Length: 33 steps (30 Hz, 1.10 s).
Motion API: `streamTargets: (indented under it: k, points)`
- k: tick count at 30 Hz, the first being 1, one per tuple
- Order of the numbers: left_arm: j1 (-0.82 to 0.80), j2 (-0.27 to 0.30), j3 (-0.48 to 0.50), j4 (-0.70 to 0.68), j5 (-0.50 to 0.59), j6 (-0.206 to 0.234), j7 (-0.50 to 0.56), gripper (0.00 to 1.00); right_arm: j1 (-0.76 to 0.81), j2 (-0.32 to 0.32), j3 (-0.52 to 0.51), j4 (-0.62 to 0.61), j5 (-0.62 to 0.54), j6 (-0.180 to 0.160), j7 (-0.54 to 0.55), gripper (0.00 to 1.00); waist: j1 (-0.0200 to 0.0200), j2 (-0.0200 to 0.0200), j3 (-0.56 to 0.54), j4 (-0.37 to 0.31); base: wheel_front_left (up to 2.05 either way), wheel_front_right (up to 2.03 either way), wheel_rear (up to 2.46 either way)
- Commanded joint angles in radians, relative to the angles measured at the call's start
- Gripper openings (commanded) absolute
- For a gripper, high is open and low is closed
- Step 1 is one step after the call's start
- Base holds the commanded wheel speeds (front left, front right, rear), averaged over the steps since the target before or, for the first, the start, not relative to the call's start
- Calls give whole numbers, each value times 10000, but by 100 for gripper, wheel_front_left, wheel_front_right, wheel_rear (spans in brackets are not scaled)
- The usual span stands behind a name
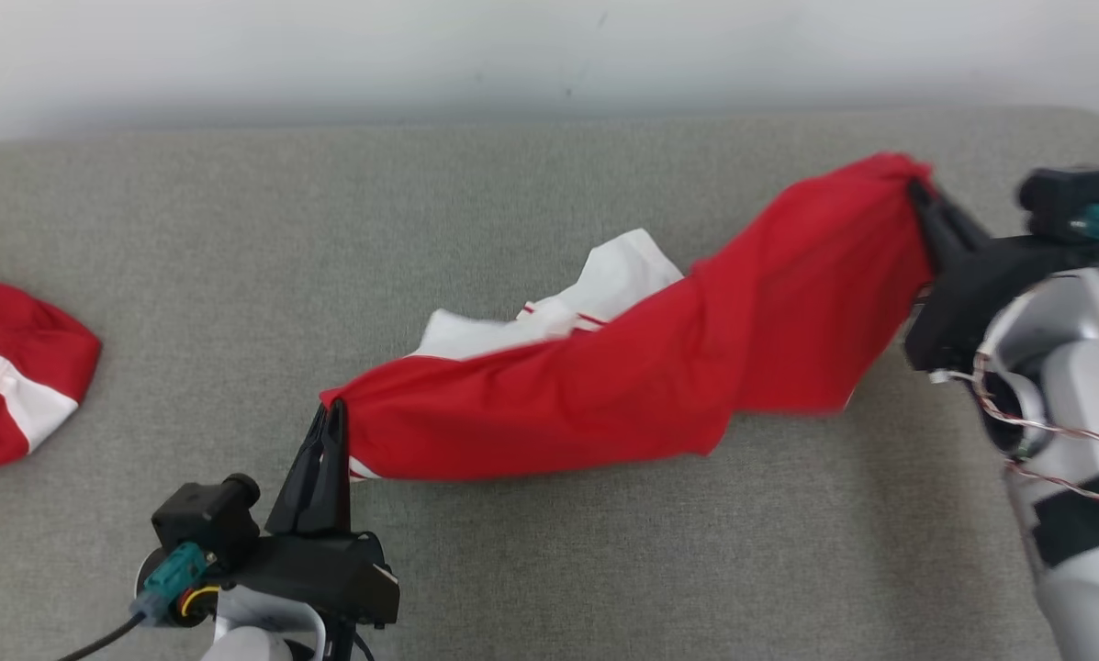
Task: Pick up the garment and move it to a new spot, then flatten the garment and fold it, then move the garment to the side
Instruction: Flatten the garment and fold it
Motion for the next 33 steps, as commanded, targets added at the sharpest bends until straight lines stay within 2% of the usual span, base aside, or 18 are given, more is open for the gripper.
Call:
streamTargets:
  k: [1,4,7,13,17,21,22,23,30,33]
  points:
    - [244,11,4,-52,54,16,-83,0,404,-124,-141,-202,127,35,-238,0,0,-1,-337,-33,0,0,0]
    - [552,56,-22,-183,5,83,-115,0,1511,-403,-531,-1156,440,35,-487,0,0,-1,-531,12,0,0,0]
    - [1053,42,-145,-302,-188,113,11,0,3436,-502,-1273,-2165,576,33,-129,0,0,-1,-601,72,0,0,0]
    - [1923,107,-268,-346,-417,160,198,0,6754,484,-3130,-3519,36,33,669,0,0,-1,-499,58,0,0,0]
    - [2235,268,-355,-287,-423,177,347,0,7686,1171,-3606,-3826,-451,26,1333,0,0,-1,-438,-17,0,0,0]
    - [2280,325,-391,-329,-454,195,444,0,8024,1531,-3891,-3928,-721,24,2068,0,0,-1,-423,-33,0,0,0]
    - [2289,337,-403,-341,-454,211,437,0,8144,1652,-3907,-3993,-747,24,2379,40,0,-1,-422,-34,0,0,0]
    - [2292,344,-416,-347,-450,229,458,0,8164,1741,-3992,-4131,-747,24,2621,100,0,-1,-424,-29,0,0,0]
    - [2104,217,-492,-421,-450,192,404,0,7346,2047,-4354,-6204,-947,26,3090,100,0,-1,-427,7,0,0,0]
    - [1981,182,-508,-461,-441,172,368,0,6557,2037,-4058,-6398,-1122,26,3795,100,0,-1,-350,10,0,0,0]
